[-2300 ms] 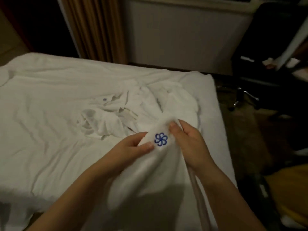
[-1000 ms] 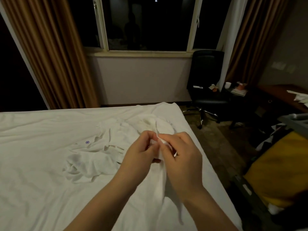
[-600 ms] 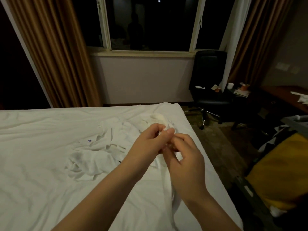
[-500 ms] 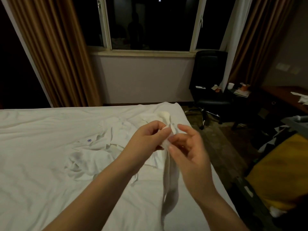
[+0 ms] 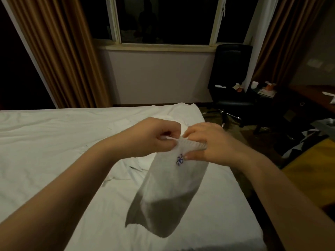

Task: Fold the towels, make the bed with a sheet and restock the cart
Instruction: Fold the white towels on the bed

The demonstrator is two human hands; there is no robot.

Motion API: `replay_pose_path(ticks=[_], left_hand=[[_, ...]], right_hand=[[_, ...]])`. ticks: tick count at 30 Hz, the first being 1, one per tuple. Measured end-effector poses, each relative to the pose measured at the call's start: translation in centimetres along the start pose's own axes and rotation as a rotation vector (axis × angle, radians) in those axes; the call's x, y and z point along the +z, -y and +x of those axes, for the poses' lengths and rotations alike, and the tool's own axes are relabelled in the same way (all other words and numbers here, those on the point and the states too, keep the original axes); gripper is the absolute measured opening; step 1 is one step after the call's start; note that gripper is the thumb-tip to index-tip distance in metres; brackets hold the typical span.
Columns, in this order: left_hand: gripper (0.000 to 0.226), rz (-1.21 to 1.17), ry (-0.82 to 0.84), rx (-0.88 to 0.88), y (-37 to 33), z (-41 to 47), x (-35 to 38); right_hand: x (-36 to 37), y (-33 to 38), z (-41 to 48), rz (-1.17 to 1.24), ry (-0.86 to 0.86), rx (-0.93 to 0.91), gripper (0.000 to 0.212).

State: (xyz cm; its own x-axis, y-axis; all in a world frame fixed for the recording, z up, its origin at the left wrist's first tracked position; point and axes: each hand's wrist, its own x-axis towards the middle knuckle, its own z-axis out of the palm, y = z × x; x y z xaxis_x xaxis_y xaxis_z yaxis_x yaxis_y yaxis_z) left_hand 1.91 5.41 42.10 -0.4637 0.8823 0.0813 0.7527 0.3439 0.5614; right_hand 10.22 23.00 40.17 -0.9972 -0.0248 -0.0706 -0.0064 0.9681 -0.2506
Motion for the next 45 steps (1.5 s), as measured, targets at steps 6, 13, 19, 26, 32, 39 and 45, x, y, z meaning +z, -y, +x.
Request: replay_pose_path(ticks=[6, 13, 19, 26, 32, 39, 45], left_hand=[[0.021, -0.164, -0.369, -0.063, 2.0, -0.4, 0.0], [0.017, 0.025, -0.428, 0.026, 1.1, 0.8, 1.3], [0.026, -0.181, -0.613, 0.023, 0.6, 1.5, 2.2], [0.009, -0.376, -0.342, -0.109, 3.3, 1.3, 5.6], [0.025, -0.453, -0.445, -0.019, 3.0, 1.1, 7.4], [0.031, -0.274, -0.483, 0.061, 2.1, 2.3, 8.7], [0.049, -0.216, -0.318, -0.115, 2.4, 2.9, 10.8]], right_hand=[[0.5, -0.4, 0.0, 0.402, -0.203, 0.085, 0.019], [-1.2, 1.4, 0.4, 0.245, -0.337, -0.01, 0.048], [-1.4, 2.7, 1.9, 0.218, -0.353, 0.014, 0.018], [-2.7, -0.7, 1.1, 0.449, -0.637, -0.1, 0.024], [-3.6, -2.4, -0.5, 0.453, -0.784, -0.023, 0.009], [-3.6, -3.0, -1.8, 0.412, -0.838, 0.003, 0.009], [-4.1, -3.6, -2.8, 0.443, -0.904, 0.038, 0.013]])
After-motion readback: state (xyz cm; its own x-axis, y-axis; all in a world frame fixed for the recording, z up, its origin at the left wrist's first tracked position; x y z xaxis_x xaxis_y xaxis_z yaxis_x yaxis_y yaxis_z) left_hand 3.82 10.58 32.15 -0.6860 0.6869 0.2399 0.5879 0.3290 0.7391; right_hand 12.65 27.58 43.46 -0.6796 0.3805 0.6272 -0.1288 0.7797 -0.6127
